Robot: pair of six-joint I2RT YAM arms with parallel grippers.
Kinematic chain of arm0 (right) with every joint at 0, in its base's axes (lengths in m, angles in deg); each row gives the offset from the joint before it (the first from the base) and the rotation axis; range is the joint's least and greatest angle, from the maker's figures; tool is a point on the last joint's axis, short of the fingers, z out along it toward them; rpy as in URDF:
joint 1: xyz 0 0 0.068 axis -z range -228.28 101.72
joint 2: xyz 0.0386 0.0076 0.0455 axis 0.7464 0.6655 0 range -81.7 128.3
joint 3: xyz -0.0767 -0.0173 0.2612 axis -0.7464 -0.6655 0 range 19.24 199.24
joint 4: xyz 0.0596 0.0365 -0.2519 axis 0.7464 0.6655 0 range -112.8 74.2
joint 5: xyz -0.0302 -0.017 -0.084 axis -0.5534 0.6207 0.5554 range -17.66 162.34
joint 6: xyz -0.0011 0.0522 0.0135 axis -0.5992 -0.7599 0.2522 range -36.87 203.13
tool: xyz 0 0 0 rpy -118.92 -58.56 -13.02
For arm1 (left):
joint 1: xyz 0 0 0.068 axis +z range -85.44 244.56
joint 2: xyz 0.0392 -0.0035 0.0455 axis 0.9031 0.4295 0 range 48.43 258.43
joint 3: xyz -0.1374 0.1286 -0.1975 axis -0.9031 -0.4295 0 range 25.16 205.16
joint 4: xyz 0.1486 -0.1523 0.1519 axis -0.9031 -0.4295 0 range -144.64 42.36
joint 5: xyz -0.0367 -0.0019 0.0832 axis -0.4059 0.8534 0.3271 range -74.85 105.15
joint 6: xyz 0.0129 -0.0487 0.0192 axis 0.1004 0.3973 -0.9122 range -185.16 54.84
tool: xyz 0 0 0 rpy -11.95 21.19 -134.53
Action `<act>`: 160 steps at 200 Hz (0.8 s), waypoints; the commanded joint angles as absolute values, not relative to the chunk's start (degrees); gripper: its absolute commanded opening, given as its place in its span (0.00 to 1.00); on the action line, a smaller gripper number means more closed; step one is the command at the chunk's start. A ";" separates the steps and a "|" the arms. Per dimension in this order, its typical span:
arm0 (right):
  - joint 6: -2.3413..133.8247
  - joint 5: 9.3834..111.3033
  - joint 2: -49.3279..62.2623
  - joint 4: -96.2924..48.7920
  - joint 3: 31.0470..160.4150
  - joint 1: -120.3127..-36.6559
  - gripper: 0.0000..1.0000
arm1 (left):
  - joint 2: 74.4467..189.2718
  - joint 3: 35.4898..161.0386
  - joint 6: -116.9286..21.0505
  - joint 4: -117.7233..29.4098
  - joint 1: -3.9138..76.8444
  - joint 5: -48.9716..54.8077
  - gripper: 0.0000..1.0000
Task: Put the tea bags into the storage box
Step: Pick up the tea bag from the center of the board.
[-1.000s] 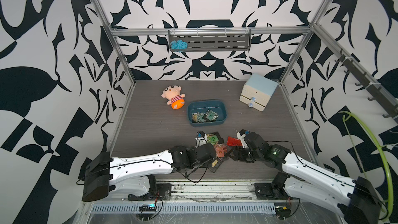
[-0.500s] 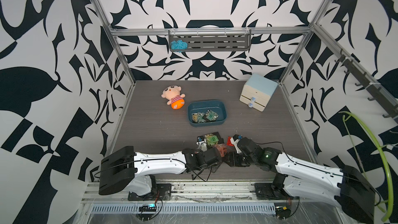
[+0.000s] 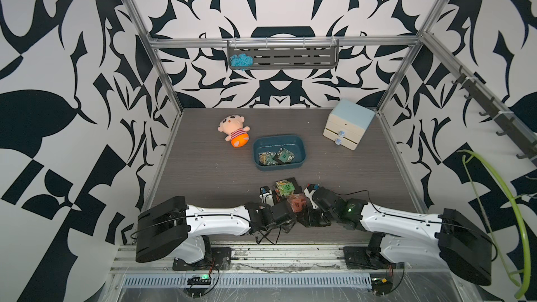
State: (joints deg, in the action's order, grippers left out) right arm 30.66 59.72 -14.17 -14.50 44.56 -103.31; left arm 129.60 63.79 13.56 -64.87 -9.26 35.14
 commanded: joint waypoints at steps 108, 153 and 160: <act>28.91 60.65 -11.59 -19.43 48.94 -107.06 0.32 | 128.72 62.82 14.08 -64.12 -8.91 36.15 0.19; 28.82 60.61 -10.42 -20.02 49.49 -107.52 0.32 | 129.11 62.85 14.19 -64.04 -8.91 36.07 0.19; 28.77 60.59 -10.44 -20.29 49.50 -107.52 0.32 | 129.16 62.86 14.18 -63.99 -8.85 36.11 0.19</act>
